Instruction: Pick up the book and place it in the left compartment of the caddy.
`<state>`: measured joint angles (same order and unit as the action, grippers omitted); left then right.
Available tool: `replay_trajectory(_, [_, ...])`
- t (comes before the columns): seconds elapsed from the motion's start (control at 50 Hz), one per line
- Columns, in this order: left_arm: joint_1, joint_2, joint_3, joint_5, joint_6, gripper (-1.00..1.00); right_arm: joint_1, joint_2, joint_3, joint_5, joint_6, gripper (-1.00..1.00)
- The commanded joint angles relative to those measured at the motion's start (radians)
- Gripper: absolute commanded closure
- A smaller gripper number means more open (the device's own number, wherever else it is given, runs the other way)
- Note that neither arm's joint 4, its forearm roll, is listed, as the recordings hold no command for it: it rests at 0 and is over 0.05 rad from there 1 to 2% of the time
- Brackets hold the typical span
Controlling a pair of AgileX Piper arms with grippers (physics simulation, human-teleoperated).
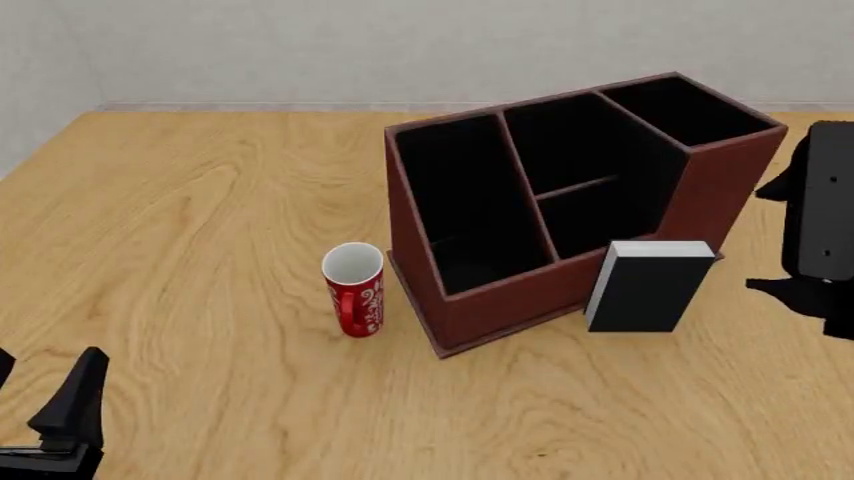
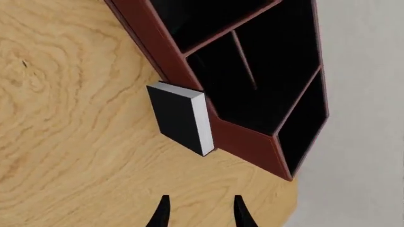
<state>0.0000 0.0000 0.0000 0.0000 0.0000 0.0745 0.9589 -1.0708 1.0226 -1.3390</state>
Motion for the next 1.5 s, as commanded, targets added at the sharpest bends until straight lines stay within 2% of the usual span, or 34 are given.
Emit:
replay_trajectory(0.02, [0.000, 0.000, 0.000, 0.000, 0.000, -1.00, 0.000, 0.080, -0.021, -0.046, -0.024, -1.00])
replay_trajectory(0.52, [0.000, 0.000, 0.000, 0.000, 0.000, -1.00, 0.022, 0.229, 0.012, -0.181, -0.033, -1.00])
replay_trajectory(1.14, [0.000, 0.000, 0.000, 0.000, 0.000, -1.00, 0.061, 0.388, 0.016, -0.285, -0.003, -1.00])
replay_trajectory(1.36, [0.000, 0.000, 0.000, 0.000, 0.000, -1.00, 0.045, 0.419, 0.030, -0.313, -0.013, -1.00])
replay_trajectory(1.5, [0.000, 0.000, 0.000, 0.000, 0.000, -1.00, 0.062, 0.442, 0.036, -0.327, 0.003, -1.00])
